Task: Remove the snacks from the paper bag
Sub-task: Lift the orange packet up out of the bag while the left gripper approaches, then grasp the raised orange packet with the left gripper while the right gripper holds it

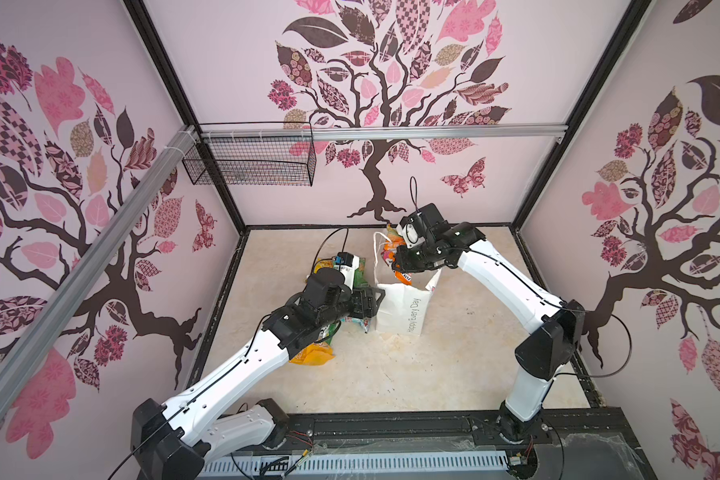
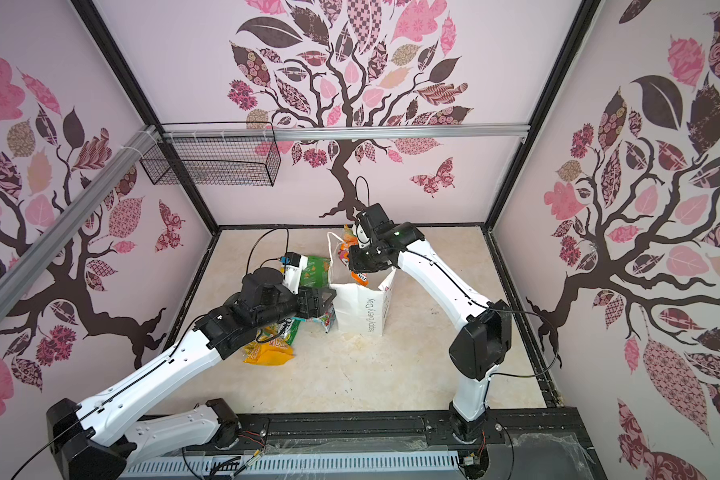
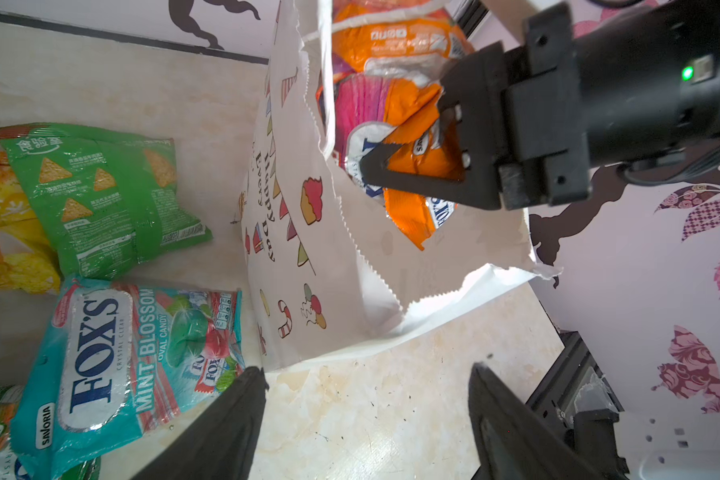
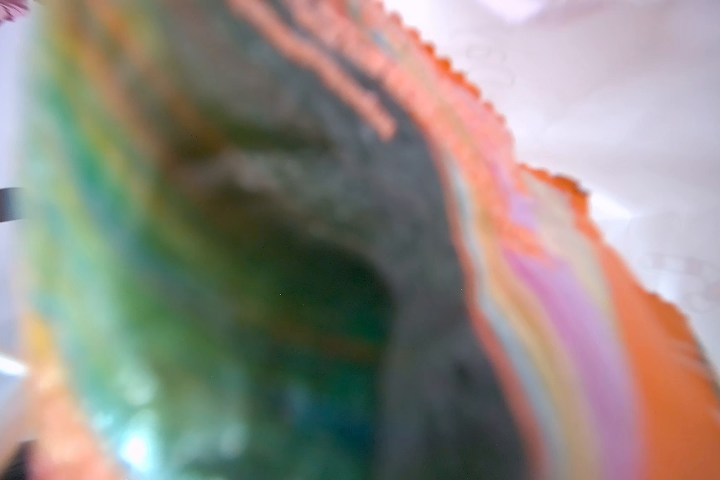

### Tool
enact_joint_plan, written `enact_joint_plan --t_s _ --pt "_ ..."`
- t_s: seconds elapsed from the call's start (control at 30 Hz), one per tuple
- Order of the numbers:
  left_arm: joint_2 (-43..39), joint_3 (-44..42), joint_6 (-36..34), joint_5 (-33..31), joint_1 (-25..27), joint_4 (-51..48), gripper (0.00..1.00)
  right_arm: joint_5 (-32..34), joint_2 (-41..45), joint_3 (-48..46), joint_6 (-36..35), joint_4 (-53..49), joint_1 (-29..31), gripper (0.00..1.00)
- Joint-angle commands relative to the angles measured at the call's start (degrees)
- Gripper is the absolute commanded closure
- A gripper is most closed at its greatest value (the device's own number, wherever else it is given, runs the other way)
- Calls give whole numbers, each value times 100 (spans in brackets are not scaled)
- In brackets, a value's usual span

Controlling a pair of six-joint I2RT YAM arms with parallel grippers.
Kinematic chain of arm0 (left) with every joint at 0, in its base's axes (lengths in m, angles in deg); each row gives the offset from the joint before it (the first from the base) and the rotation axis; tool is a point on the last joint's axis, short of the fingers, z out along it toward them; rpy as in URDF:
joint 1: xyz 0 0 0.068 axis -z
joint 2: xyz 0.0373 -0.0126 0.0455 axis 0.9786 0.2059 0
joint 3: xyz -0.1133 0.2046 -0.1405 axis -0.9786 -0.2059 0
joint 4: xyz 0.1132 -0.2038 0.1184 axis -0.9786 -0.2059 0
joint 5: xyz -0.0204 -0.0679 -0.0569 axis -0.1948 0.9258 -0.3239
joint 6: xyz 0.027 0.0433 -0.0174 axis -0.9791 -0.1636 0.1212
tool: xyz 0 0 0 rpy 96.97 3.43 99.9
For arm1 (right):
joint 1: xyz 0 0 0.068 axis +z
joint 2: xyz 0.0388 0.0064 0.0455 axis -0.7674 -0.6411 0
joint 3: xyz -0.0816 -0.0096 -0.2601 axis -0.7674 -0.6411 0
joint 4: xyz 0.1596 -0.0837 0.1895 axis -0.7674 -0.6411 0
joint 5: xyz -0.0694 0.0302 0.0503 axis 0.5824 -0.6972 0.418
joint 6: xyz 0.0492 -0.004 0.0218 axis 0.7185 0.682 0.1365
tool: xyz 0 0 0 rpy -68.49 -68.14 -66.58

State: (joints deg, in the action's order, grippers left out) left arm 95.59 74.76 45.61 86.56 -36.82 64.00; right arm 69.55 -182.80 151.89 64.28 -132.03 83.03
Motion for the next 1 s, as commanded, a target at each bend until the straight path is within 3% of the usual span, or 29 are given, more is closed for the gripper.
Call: enact_joint_plan --t_s 0.0,0.63,0.83,0.97 --pt "46 -166 21 -107 -15 69 22 -10 416 377 42 -13 -12 90" --pt "-487 -46 9 32 -15 -61 20 208 512 1413 42 -190 -17 89" --pt "-866 420 31 -66 -14 -372 20 -60 725 1616 88 -29 -12 89" --pt "-1040 987 333 -543 -21 -830 20 -86 1040 1470 121 282 188 89"
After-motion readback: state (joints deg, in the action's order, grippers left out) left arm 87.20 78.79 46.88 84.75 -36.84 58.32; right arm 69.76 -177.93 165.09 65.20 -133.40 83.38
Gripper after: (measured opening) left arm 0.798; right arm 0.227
